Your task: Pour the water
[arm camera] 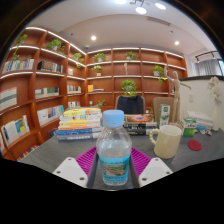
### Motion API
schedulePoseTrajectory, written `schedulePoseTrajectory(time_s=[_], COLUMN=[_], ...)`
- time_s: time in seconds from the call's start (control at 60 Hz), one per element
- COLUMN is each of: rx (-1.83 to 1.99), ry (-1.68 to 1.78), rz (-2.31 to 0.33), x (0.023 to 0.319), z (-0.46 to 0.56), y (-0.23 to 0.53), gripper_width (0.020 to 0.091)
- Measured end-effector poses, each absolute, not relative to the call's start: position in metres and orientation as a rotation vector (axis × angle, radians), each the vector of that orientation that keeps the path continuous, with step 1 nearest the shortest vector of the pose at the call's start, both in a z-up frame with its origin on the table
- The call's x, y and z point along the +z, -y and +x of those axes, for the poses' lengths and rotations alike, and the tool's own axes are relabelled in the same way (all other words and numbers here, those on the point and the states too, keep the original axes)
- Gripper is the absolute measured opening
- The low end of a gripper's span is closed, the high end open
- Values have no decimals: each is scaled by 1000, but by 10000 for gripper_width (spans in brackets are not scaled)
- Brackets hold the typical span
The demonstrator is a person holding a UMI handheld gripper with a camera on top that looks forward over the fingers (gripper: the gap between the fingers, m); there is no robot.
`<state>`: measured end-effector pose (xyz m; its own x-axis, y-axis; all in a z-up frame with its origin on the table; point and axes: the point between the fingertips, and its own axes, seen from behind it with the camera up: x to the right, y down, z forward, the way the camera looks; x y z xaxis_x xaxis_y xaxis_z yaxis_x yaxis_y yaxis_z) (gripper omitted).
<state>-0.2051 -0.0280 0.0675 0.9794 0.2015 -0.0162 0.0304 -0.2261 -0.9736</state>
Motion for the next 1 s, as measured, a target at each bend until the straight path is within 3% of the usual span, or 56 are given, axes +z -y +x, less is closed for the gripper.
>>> schedulePoseTrajectory(time_s=[0.033,0.117,0.217,0.283,0.45,0.583,0.783,1.0], rx=[133,135,157,163,154,313,783,1220], ry=[169,166,137,132,147,-41,-481,-917], rz=[-1792,-1790,-1775,-1779,-1800,-1849,-1742,-1445], x=[68,67,69,68,67,74,114,155], z=[-202,-203,-202,-201,-202,-196,-190,-158], y=[26,25,24,25,23,11,-19,-53], gripper_width=[452,418,315,283,281,282,288,287])
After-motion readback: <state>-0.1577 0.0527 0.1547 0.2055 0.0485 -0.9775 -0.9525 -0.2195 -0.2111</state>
